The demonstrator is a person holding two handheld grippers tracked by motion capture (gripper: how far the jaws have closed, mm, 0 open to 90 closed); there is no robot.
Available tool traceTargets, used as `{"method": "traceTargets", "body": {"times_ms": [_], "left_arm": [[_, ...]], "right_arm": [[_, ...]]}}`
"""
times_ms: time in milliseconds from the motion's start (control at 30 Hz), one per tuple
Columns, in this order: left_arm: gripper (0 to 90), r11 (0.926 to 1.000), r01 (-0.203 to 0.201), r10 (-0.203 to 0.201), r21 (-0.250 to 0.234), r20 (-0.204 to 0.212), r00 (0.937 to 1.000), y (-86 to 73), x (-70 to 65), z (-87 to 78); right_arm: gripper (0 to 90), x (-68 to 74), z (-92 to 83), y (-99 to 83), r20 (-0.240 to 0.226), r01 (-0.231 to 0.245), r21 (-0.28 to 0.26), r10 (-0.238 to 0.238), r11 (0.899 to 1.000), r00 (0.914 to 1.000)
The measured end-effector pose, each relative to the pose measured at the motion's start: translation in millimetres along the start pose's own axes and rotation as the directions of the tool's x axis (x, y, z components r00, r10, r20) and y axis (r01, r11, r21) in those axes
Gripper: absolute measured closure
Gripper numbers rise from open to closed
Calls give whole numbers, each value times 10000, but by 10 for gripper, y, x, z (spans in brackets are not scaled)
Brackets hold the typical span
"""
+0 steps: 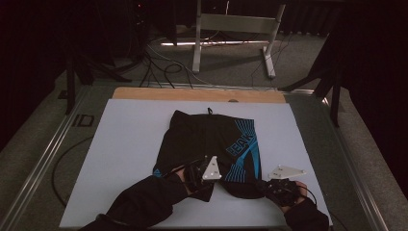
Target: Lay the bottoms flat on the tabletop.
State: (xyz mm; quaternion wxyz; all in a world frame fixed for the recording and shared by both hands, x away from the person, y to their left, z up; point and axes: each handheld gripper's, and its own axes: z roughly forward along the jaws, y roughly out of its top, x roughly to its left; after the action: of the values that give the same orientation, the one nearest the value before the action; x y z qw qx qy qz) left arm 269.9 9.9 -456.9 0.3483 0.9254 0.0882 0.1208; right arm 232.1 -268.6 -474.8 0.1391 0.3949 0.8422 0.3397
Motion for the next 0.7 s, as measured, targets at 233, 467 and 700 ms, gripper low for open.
{"method": "traceTargets", "body": {"times_ms": [233,467,700], "left_arm": [[900,9999,9,-17,154,551,9985,-33,-115,-195],[898,9972,84,-176,741,1236,9922,-174,-253,-111],[694,9951,526,-623,834,1181,9911,-389,-240,-110]], "right_arm": [[859,103,-124,31,-453,172,-170,-180,9997,9988],[829,115,-29,-19,-1073,306,486,-252,9984,9939],[569,16,-88,-31,-1035,-387,-211,363,9990,9940]]}}
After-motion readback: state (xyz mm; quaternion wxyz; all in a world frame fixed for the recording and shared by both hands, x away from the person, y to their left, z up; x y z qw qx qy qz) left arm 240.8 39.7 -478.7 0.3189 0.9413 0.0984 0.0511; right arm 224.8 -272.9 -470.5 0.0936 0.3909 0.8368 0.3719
